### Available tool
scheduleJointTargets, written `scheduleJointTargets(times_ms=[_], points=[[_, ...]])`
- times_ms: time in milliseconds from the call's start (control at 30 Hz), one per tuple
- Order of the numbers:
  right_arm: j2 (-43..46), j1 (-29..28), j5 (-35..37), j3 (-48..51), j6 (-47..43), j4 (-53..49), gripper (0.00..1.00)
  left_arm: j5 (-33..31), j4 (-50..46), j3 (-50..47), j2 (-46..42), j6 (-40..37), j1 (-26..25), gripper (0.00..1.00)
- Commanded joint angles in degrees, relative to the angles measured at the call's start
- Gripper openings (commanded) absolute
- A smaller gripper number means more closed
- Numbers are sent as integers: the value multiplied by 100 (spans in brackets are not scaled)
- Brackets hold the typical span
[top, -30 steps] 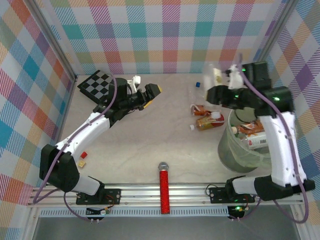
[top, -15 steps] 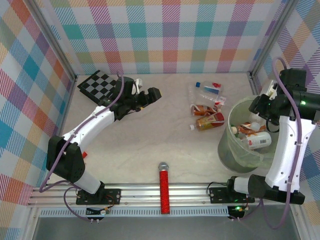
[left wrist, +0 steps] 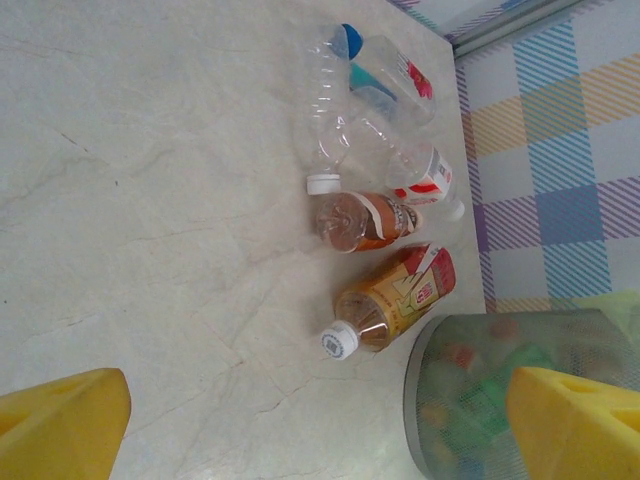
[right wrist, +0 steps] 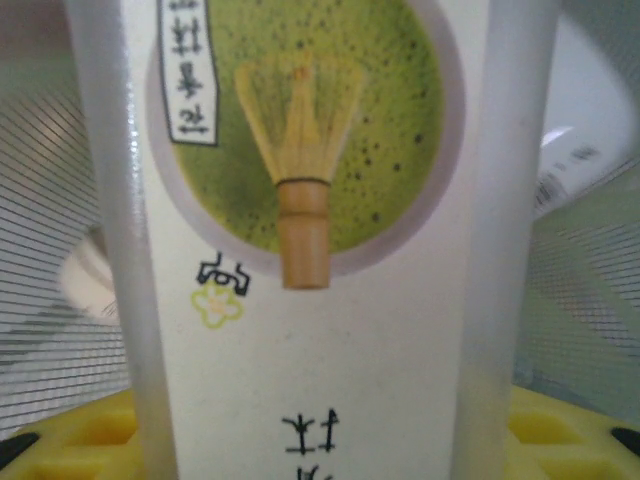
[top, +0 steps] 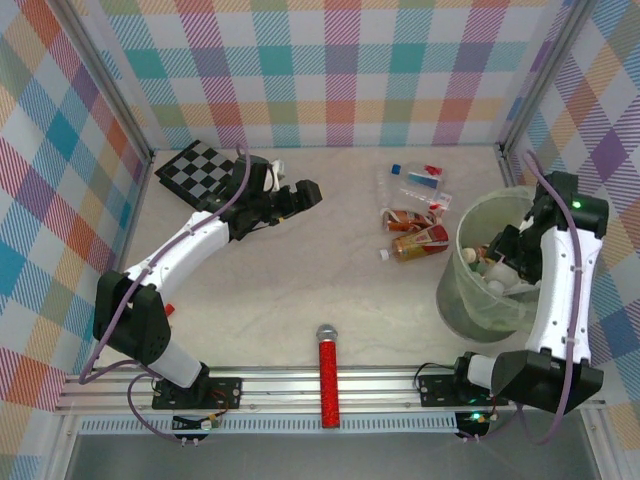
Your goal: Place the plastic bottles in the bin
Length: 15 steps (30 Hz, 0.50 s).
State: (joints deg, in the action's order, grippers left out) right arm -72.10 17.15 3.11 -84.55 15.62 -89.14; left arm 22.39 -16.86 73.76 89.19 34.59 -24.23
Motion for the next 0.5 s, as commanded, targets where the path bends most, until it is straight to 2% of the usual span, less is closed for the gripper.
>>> scheduleJointTargets(times_ms=[0, 200, 300, 467], points=[[142, 34, -423, 332, -85, 30, 0, -2, -63, -9, 4, -151, 24, 95], [528, -64, -1178, 1111, -71, 399, 1, -41, -76, -51, -2, -161, 29, 95], [641, -336, -1356, 1351, 51, 522, 1, -101, -124, -87, -34, -166, 32, 95], [610, -1113, -1470, 1597, 363, 776, 1, -185, -186, -328, -162, -46, 159, 93]])
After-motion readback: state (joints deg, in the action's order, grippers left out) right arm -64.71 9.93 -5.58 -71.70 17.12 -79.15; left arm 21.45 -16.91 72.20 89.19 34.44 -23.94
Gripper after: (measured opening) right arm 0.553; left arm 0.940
